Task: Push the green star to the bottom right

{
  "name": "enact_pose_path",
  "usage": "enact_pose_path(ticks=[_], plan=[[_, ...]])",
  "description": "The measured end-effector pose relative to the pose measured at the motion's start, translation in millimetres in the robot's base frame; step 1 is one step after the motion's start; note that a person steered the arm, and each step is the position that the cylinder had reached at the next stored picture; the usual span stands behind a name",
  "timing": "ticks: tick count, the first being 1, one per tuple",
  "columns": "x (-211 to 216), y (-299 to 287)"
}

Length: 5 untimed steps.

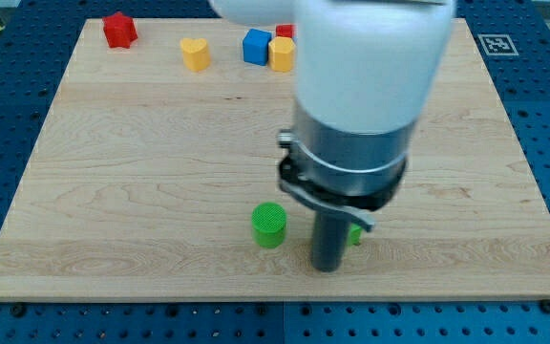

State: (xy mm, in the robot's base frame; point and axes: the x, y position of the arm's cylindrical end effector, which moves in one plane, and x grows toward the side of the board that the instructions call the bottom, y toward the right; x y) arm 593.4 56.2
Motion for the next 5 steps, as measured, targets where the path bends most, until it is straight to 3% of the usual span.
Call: enact_pose_path(ticks=[2,3,5], plan=[[0.0,-33.4],[-23.0,-23.7],[-28.8,24.3]])
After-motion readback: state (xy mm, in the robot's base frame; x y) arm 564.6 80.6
